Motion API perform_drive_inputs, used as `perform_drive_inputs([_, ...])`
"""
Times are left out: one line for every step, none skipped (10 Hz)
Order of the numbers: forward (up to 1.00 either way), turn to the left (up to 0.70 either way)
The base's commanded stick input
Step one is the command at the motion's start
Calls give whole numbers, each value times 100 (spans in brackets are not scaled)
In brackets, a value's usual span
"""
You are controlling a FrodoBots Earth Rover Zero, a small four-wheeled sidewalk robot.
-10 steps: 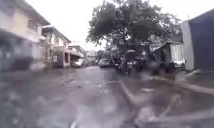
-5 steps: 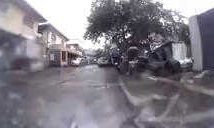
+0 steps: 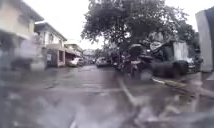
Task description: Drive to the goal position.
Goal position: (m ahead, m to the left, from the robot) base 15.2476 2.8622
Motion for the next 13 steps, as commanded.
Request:
perform_drive_inputs([100,0])
perform_drive_inputs([100,0])
perform_drive_inputs([100,0])
perform_drive_inputs([100,0])
perform_drive_inputs([100,0])
perform_drive_inputs([100,0])
perform_drive_inputs([100,0])
perform_drive_inputs([100,0])
perform_drive_inputs([100,0])
perform_drive_inputs([100,0])
perform_drive_inputs([100,0])
perform_drive_inputs([100,0])
perform_drive_inputs([100,0])
